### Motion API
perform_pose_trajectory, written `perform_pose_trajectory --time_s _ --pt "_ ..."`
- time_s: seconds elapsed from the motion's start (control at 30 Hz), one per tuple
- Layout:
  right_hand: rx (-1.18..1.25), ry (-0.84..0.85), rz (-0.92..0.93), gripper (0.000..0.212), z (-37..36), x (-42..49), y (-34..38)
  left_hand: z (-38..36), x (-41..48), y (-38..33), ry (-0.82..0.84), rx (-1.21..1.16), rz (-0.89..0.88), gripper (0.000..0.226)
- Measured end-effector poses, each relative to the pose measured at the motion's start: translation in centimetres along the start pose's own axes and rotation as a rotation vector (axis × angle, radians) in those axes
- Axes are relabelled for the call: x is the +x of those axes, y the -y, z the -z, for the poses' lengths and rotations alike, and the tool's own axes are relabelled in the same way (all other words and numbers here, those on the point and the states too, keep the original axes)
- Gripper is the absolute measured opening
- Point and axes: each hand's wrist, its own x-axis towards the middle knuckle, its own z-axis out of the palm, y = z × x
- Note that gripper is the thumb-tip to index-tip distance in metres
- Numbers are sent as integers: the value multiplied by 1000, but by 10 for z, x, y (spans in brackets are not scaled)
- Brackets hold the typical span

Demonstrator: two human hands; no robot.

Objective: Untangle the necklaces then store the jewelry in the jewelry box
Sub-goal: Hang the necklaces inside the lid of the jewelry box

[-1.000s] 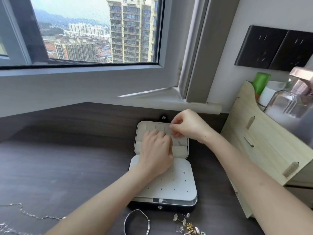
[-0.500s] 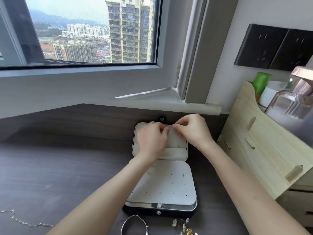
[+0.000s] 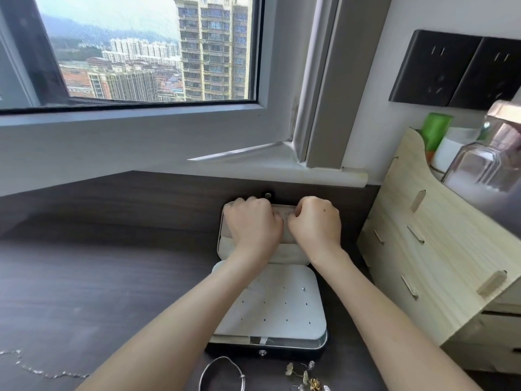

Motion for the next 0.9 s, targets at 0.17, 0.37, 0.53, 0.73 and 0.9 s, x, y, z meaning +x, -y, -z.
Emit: perform_pose_trajectory --time_s 0.17,0.37,0.53,0.73,0.9 --pt "76 133 90 13 11 -7 -9 2 -16 15 -103 77 -173 24" --pt "172 25 181 22 22 -15 -16 -2 -37 28 -116 28 -324 7" --pt "12 -15 105 18 18 -21 -24 -3 -40 29 -55 84 -346 10" --pt "29 149 -80 17 11 -20 -34 0 -41 26 -26 67 -347 6" --pt "260 -124 64 6 13 -39 -35 19 -50 26 -77 52 -380 18"
